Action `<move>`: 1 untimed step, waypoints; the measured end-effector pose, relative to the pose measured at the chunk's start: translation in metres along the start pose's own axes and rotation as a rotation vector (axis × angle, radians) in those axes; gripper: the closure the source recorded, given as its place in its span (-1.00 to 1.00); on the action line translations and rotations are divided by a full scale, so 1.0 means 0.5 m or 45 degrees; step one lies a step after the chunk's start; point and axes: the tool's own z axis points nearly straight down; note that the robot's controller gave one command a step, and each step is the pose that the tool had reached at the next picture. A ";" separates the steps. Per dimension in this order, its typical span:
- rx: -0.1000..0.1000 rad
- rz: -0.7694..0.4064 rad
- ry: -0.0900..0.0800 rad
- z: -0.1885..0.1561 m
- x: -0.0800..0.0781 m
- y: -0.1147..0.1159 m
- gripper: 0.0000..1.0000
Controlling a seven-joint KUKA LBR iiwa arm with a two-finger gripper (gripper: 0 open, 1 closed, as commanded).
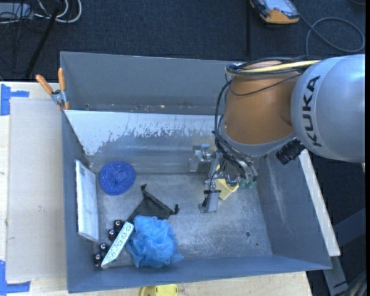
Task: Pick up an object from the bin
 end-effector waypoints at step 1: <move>-0.001 0.003 -0.011 -0.009 -0.003 -0.001 -1.00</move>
Offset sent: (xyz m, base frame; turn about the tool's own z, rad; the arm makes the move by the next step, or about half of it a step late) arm 0.0211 0.0601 -0.1388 0.0973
